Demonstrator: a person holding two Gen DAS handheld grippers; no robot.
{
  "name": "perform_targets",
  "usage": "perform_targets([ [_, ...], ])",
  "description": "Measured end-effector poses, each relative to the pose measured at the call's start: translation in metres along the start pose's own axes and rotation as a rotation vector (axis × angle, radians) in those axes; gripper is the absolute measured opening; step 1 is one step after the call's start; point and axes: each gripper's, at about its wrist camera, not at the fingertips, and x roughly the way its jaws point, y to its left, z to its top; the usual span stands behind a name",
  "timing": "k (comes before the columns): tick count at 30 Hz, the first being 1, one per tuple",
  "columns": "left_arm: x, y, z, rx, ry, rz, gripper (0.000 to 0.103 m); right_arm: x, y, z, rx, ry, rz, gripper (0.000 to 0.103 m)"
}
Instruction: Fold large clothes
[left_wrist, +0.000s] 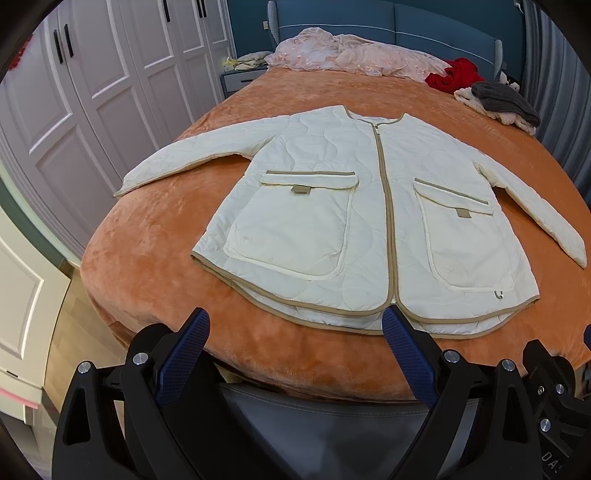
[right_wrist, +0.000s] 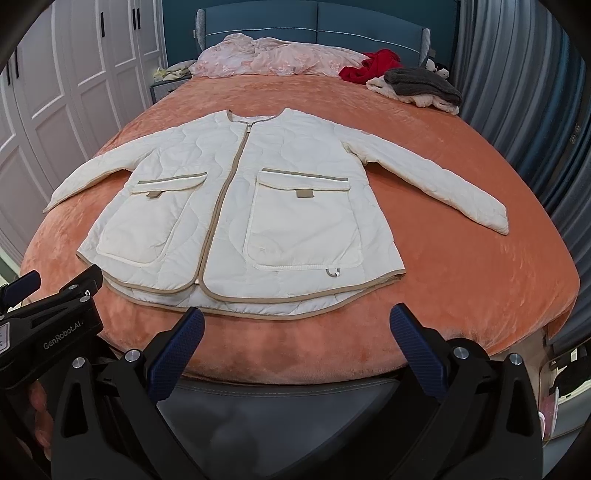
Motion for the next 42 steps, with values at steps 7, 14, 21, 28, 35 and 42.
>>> perform_targets([
  [7,0.0002,-0.0003,-0.0004,0.0,0.0,0.0,0.092,0.0,0.0001,-0.0003,-0.003,0.0,0.001,0.098],
  [14,0.0002,-0.0002,-0.0004,-0.003,0.002,-0.001,0.092,0.0001,0.0019,0.0005,-0.009,0.0,-0.002,0.098],
  [21,0.0006,0.0005,-0.0026,-0.005,0.003,-0.001,0.092,0.0001,0.0029,0.0008,-0.009,0.002,0.0,0.098],
  [28,0.005,0.004,-0.0052,-0.004,0.008,-0.001,0.092,0.0,0.0038,0.0003,-0.009,0.002,-0.001,0.098],
  [35,0.0073,0.0052,-0.007,-0.006,0.014,-0.001,0.092,0.0,0.0038,0.0005,-0.008,0.003,0.001,0.098],
  [42,0.0082,0.0054,-0.0075,-0.006,0.016,0.0,0.092,0.001,0.0048,0.0001,-0.009,0.004,-0.001,0.098],
])
